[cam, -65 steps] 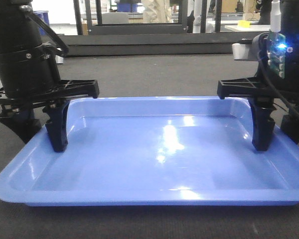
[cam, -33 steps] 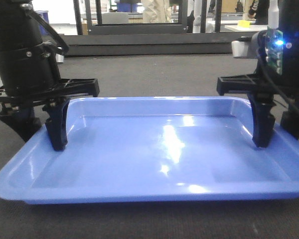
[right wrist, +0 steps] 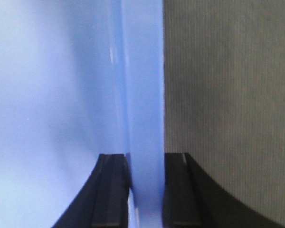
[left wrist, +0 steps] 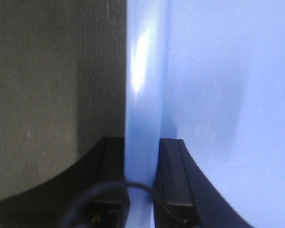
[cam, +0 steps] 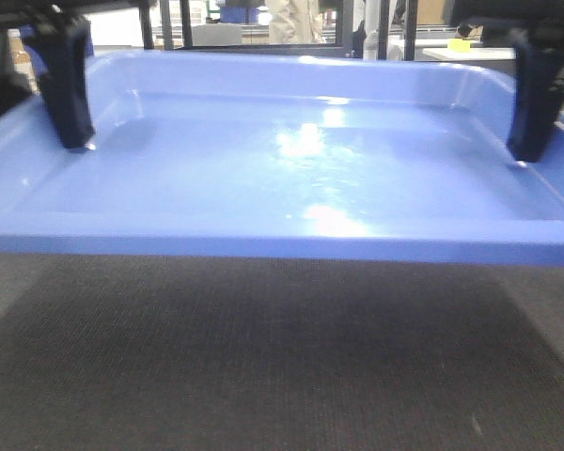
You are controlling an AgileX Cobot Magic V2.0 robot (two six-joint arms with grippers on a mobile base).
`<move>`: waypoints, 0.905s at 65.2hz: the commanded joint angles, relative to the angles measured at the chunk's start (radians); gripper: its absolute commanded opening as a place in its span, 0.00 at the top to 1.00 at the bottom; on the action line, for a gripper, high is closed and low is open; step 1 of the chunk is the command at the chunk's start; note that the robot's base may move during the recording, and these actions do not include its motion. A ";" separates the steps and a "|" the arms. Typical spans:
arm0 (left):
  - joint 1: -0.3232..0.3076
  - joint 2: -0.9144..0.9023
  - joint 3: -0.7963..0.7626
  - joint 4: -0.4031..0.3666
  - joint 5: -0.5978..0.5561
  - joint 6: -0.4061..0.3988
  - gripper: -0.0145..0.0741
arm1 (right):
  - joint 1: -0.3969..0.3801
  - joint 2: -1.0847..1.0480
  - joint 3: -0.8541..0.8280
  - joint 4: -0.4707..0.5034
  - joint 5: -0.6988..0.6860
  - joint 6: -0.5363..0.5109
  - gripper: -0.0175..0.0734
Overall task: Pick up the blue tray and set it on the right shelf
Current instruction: 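Lift the blue tray off the table with both grippers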
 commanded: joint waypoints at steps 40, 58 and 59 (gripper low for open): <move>-0.117 -0.220 0.267 0.026 -0.030 -0.210 0.89 | 0.185 -0.282 0.229 -0.076 -0.039 0.227 0.59; -0.126 -0.221 0.267 0.037 -0.028 -0.126 0.89 | 0.185 -0.281 0.229 -0.079 -0.053 0.227 0.59; -0.126 -0.221 0.267 0.037 -0.028 -0.123 0.89 | 0.185 -0.281 0.229 -0.079 -0.053 0.227 0.59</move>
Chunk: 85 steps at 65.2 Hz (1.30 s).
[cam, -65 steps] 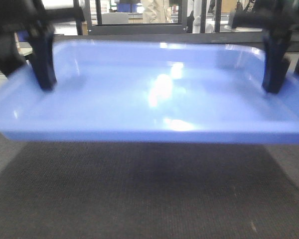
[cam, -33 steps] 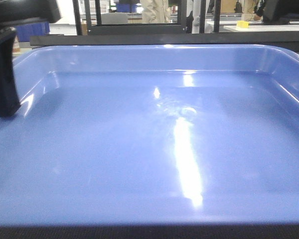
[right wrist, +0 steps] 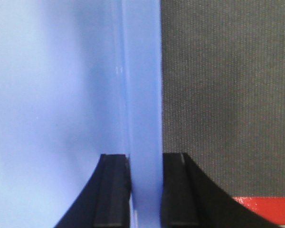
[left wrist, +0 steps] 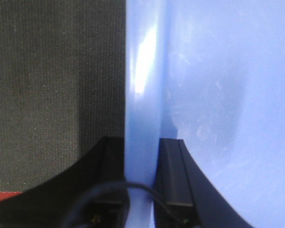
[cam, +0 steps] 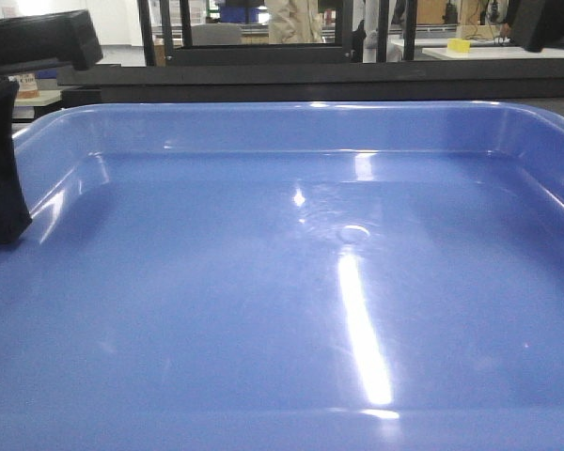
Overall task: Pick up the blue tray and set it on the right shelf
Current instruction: 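Lift the blue tray off the table with both grippers, then hold the tray with both grippers while the base turns away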
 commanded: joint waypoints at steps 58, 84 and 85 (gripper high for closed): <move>-0.010 -0.029 -0.020 0.044 0.028 0.014 0.89 | -0.001 -0.026 -0.029 -0.024 -0.026 0.016 0.59; -0.010 -0.029 -0.020 0.044 0.028 0.014 0.89 | -0.001 -0.026 -0.029 -0.024 -0.026 0.016 0.59; -0.010 -0.029 -0.020 0.044 0.028 0.014 0.89 | -0.001 -0.026 -0.029 -0.024 -0.026 0.016 0.59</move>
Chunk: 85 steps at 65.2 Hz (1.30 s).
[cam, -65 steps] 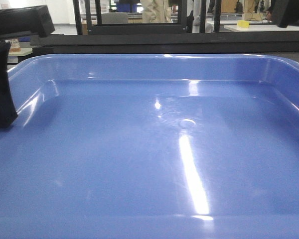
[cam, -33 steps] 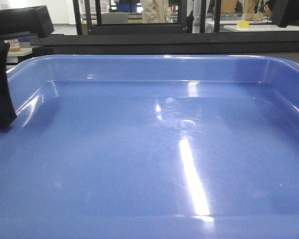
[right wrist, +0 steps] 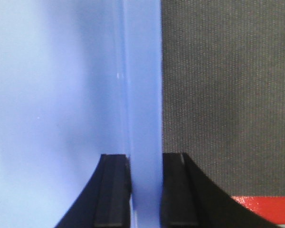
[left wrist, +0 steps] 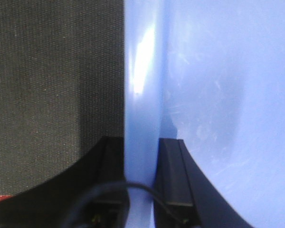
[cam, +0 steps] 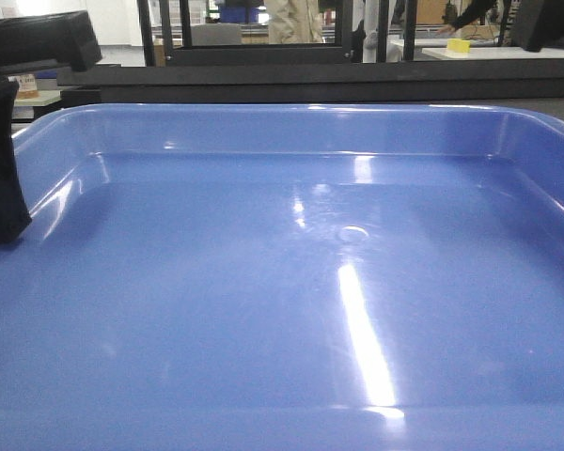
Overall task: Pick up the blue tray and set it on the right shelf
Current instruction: 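Hold the tray with both grippers while the base turns away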
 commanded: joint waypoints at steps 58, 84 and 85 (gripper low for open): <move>-0.010 -0.027 -0.020 0.038 0.030 0.000 0.89 | -0.001 -0.026 -0.029 -0.024 -0.026 0.010 0.59; -0.010 -0.027 -0.020 -0.051 0.030 0.000 0.89 | -0.001 -0.026 -0.029 -0.024 -0.023 0.010 0.59; -0.010 -0.027 -0.020 -0.054 0.030 0.000 0.89 | -0.001 -0.026 -0.029 -0.024 -0.023 0.010 0.59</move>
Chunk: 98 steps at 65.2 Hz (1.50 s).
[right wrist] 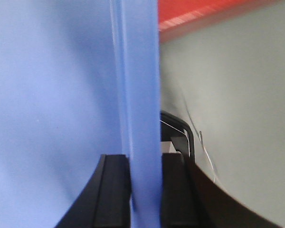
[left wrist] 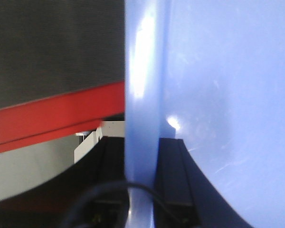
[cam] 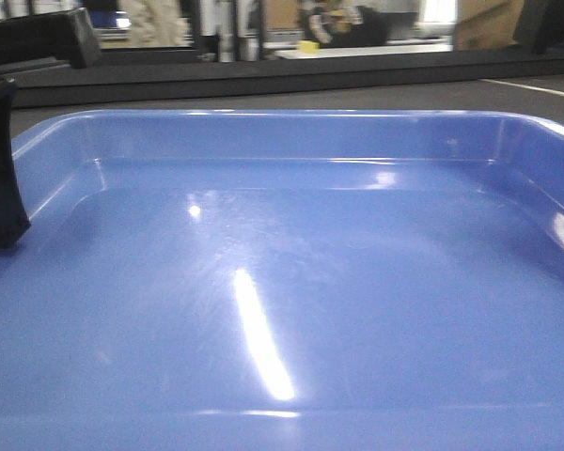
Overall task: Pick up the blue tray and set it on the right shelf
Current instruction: 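Hold the tray with both grippers while the base turns away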
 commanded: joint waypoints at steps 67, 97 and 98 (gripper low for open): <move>-0.010 -0.025 -0.022 -0.031 0.019 -0.002 0.89 | -0.001 -0.026 -0.029 -0.019 -0.023 0.010 0.59; -0.010 -0.025 -0.022 -0.031 0.019 -0.002 0.89 | -0.001 -0.026 -0.029 -0.019 -0.021 0.010 0.59; -0.010 -0.025 -0.022 -0.031 0.019 -0.002 0.89 | -0.001 -0.026 -0.029 -0.019 -0.021 0.010 0.59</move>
